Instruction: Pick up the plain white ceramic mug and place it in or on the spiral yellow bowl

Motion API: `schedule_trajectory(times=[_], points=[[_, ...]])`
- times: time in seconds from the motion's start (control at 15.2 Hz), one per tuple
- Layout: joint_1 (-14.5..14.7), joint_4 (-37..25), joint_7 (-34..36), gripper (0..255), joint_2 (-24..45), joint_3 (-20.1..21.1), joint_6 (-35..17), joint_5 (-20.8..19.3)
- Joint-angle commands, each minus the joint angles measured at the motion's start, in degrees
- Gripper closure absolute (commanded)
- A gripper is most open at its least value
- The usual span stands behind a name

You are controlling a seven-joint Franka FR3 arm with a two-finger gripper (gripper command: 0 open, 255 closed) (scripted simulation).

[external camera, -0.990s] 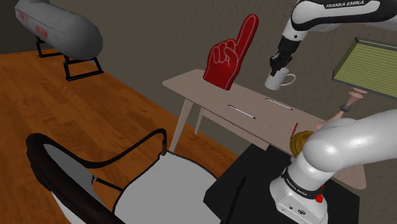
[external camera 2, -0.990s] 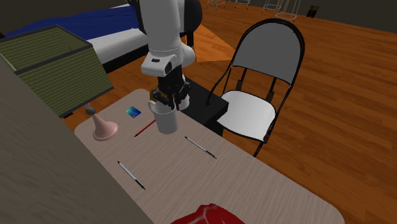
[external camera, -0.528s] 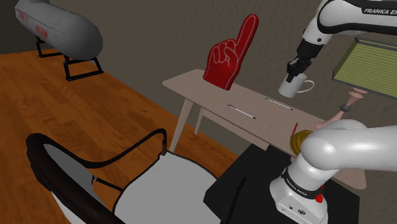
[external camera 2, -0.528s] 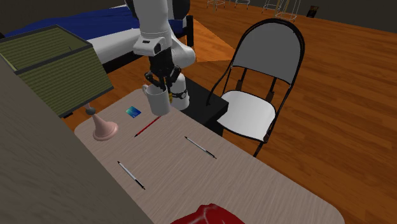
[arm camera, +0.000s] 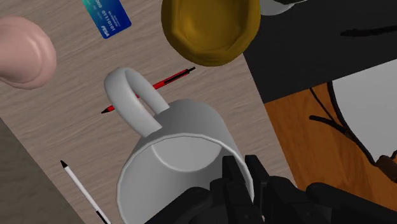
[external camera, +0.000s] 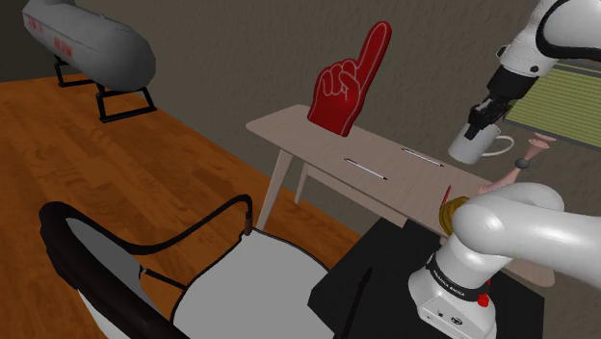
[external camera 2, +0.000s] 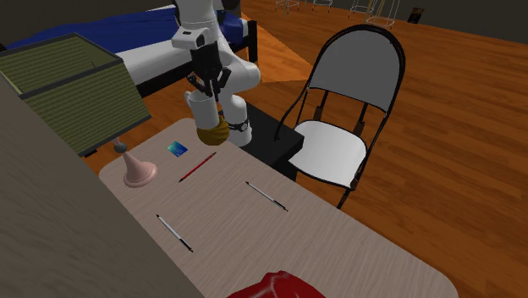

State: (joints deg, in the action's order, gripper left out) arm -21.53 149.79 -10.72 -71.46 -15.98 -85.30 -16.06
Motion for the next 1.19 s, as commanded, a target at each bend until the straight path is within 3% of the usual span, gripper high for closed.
schedule_trajectory(times=[0.0, 0.53, 1.12], points=[[-1.3, 0.6, -1.0, 255, -4.7, 0.6, 4.3, 0.1], [-5.6, -0.3, -5.8, 255, -20.0, 1.9, 20.4, -0.5], [-7.1, 8.0, -5.9, 255, -26.8, -0.4, 18.9, -2.7]])
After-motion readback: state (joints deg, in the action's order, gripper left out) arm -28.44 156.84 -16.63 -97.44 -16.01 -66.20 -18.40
